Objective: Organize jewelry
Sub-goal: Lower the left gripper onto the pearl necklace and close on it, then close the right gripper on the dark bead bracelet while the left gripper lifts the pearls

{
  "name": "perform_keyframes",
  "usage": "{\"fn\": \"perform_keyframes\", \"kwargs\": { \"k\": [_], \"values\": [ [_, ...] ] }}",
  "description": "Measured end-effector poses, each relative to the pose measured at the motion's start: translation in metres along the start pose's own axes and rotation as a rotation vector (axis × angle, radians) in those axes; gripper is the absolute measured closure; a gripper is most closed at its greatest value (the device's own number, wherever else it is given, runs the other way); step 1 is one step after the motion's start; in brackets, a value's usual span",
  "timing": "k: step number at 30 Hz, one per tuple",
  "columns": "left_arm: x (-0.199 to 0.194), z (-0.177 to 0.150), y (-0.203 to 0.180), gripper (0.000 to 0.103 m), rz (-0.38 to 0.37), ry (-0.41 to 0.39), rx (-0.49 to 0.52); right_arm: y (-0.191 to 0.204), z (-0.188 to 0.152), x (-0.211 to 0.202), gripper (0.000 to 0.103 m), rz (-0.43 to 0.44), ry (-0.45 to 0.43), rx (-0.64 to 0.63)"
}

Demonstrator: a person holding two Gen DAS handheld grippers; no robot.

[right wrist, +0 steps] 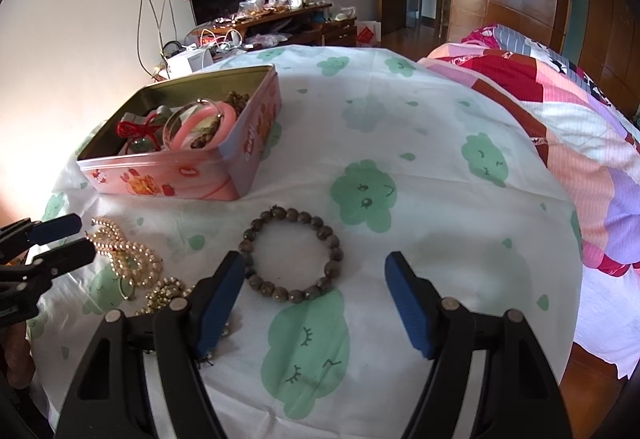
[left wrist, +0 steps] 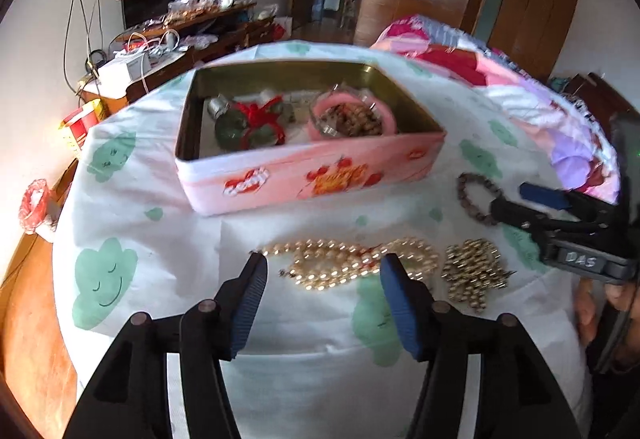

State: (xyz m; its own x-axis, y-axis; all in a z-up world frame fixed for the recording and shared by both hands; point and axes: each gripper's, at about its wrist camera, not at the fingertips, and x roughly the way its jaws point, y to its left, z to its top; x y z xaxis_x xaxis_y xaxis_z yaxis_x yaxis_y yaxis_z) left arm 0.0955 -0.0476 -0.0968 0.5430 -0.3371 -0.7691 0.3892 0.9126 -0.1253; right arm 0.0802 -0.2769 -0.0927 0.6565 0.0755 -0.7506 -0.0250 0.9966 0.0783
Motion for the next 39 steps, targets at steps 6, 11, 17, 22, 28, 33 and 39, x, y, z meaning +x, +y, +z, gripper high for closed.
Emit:
{"fn": "perform_keyframes", "kwargs": {
  "k": [6,11,17,22,28,33,39],
  "values": [
    [0.008,-0.002,0.001,0.044,-0.002,0.022,0.000,0.001,0.000,0.000,0.028,0.002,0.005,-0.004],
    [0.007,-0.004,-0.001,0.084,-0.035,0.007,0.029,0.001,0.000,0.001,0.028,0.002,0.010,-0.006],
    [-0.003,-0.007,-0.008,0.098,-0.083,-0.034,0.049,0.001,0.001,0.003,0.028,0.006,0.012,-0.004],
    [-0.025,0.002,-0.010,0.098,-0.103,-0.118,0.044,-0.001,0.000,0.003,0.028,0.015,0.008,0.005],
    [-0.035,0.008,-0.008,0.098,-0.079,-0.151,0.048,-0.002,0.001,0.003,0.028,0.018,0.007,0.009],
    [-0.049,0.014,-0.004,0.098,-0.087,-0.192,0.033,-0.002,0.001,0.003,0.028,0.020,0.010,0.006],
    [-0.064,0.021,-0.006,0.098,-0.091,-0.230,0.045,0.001,0.002,-0.001,0.028,0.010,-0.002,-0.002]
  ]
}}
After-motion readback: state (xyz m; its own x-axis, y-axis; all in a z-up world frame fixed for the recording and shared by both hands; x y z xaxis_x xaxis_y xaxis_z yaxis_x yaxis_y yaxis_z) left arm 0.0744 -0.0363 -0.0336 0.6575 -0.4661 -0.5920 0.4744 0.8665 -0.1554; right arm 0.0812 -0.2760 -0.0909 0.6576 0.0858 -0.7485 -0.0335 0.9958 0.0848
